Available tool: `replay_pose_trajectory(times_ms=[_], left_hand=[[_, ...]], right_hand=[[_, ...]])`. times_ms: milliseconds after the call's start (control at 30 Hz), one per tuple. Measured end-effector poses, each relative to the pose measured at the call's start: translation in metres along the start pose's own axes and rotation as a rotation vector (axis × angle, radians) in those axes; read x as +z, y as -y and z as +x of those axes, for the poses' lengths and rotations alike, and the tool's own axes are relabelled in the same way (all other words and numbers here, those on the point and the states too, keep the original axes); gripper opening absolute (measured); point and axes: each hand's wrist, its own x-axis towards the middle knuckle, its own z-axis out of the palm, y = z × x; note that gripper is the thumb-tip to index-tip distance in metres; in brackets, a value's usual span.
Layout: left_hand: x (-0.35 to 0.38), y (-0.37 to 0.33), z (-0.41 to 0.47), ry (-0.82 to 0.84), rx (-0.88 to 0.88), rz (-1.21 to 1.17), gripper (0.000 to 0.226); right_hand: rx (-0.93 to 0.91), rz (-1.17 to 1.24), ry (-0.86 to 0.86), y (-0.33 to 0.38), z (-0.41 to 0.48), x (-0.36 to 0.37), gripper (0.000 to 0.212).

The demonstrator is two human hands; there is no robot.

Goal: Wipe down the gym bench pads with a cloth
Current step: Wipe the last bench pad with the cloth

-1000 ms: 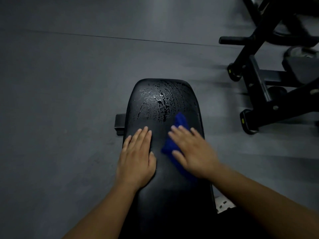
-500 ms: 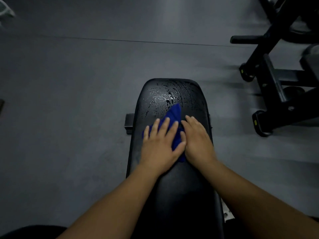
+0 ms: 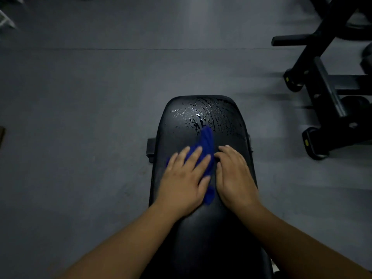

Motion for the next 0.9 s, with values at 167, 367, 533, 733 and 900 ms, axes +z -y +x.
replay_pose_trajectory(times_ms=[167,367,533,733,900], left_hand=[[-0.008,0.061,0.044,-0.050,-0.199,0.027,0.063],[-0.002,0.026,0.038,0.007,0.065,0.046,0.059],[-0.011,0.047,0.084,0.045,-0.161,0.074,0.064],[-0.029,-0.012,0.085,0.117,0.007,-0.442,0.060],[-0.023,0.046,0.070,-0.059,-0.200,-0.196,0.068]], right_hand=[[-0.001,-0.029,-0.009,0.002,-0.001,0.001,0.030],[-0.019,-0.021,-0.033,-0.001,0.000,0.002,0.032],[-0.028,-0.011,-0.075,0.000,0.000,0.005,0.032],[0.238,0.412,-0.217,0.004,0.006,-0.011,0.021],[0.147,0.037,-0.091,0.028,0.063,-0.013,0.048]])
